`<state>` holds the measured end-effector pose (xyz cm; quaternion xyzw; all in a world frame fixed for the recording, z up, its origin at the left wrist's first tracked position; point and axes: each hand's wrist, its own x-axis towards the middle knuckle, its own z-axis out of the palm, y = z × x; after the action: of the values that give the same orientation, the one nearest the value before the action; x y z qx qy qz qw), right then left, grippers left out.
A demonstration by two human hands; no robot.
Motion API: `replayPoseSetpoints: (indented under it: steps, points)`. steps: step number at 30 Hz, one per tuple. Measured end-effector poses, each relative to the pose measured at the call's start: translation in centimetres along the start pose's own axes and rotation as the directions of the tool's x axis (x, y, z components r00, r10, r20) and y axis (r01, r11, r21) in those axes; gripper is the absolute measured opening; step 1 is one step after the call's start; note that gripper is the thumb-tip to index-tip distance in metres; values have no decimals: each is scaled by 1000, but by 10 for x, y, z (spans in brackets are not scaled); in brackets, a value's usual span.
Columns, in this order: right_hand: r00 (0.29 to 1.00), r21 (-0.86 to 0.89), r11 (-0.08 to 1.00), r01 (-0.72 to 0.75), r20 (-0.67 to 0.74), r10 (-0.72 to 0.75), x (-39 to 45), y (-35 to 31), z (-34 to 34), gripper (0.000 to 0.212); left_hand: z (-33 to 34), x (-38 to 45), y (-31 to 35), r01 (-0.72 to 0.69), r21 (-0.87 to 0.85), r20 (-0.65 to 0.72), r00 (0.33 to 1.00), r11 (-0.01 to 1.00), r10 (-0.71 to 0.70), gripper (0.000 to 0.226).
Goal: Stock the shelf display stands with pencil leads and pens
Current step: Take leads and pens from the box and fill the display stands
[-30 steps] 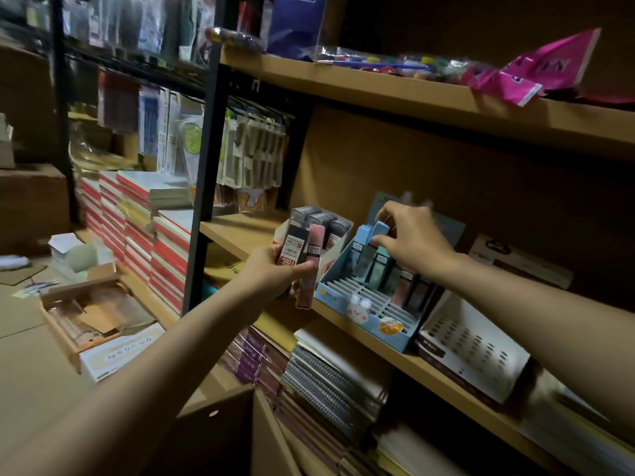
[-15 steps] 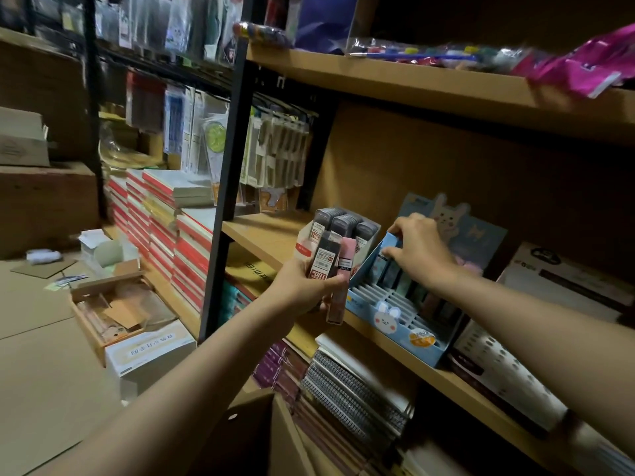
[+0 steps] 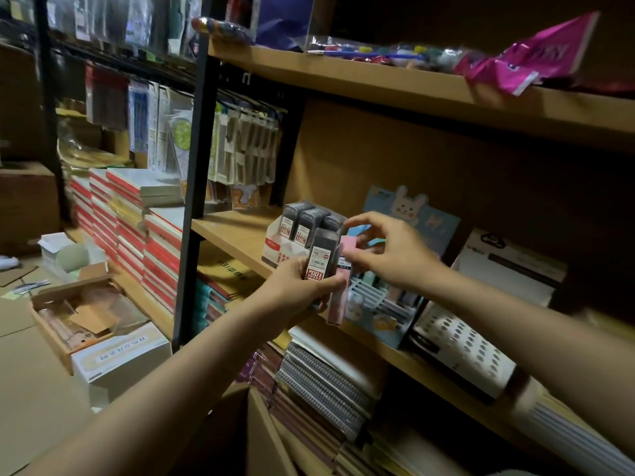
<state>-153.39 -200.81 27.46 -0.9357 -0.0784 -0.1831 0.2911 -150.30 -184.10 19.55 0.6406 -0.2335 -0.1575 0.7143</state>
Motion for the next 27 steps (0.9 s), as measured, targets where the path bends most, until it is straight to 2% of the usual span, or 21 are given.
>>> replayPoseSetpoints:
  steps: [3, 8, 10, 12, 15, 19, 27]
  points:
    - [998, 33, 999, -33, -46, 34, -10, 0, -26, 26, 16, -2, 3, 6, -112, 48, 999, 994, 0, 23]
    - [976, -125, 990, -61, -217, 33, -25, 20, -83, 25, 22, -2, -1, 78, -253, 16, 997, 964, -76, 25]
    - [970, -251, 966, -58, -244, -5, -33, 30, -87, 24, 20, -2, -7, 82, -249, -17, 996, 965, -89, 22]
    - [963, -298, 954, -36, -265, -46, -38, 39, -81, 22, 19, -4, -12, 85, -221, -41, 995, 972, -96, 23]
    - [957, -320, 947, -14, -279, -80, -38, 48, -70, 20, 17, -6, -16, 66, -145, -74, 994, 987, -78, 21]
    - [966, -347, 938, -20, -247, -71, -37, 57, -57, 18, 17, -8, -15, 23, -154, -88, 995, 988, -37, 15]
    - [971, -367, 929, -49, -234, -41, -37, 62, -54, 17, 16, -5, -17, -7, -121, -89, 996, 993, -3, 17]
